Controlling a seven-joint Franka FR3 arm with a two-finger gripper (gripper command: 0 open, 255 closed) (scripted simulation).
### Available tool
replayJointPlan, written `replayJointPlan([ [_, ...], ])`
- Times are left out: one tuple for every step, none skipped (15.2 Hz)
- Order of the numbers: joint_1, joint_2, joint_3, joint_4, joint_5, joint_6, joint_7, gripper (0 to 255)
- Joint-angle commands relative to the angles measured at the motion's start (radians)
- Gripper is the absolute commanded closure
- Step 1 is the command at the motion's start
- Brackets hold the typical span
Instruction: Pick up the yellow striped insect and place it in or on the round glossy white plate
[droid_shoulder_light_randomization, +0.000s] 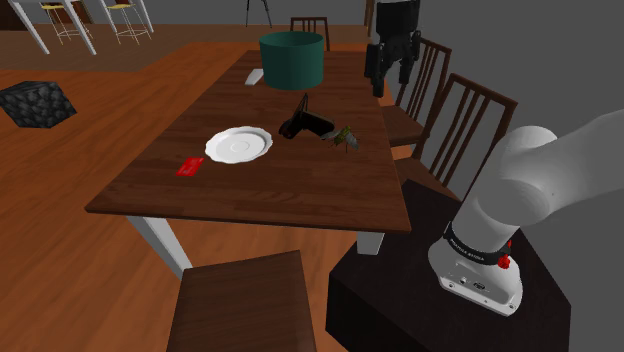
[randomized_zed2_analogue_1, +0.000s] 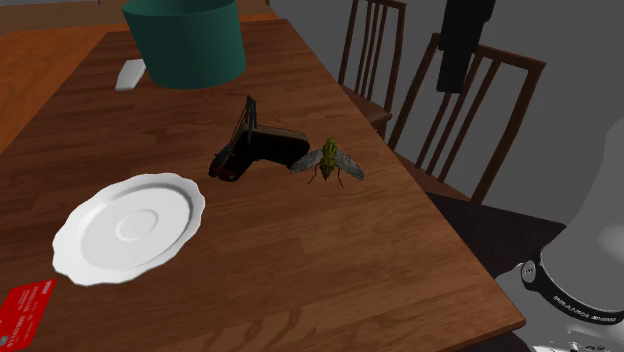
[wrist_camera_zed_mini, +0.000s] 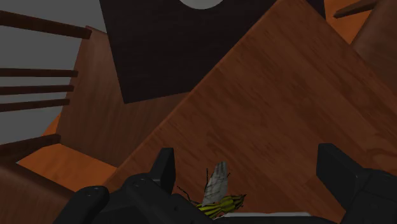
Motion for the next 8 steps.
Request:
replayJointPlan([
  [0.0,0.0,0.0,0.0,0.0,0.0,0.0,0],
  [-0.002,0.007,-0.005,-0.026,-0.003,0.04,-0.004,0],
  [-0.005,0.016,-0.011,-0.051,-0.005,0.08,-0.009,0],
  [-0.007,0.027,-0.016,-0.074,-0.008,0.12,-0.013,0],
  [-0.009,0.039,-0.021,-0.096,-0.01,0.161,-0.018,0],
  [-0.012,0.054,-0.027,-0.116,-0.012,0.202,-0.022,0],
  [-0.015,0.07,-0.032,-0.136,-0.014,0.243,-0.027,0],
  [-0.017,0.088,-0.038,-0.153,-0.016,0.285,-0.031,0],
])
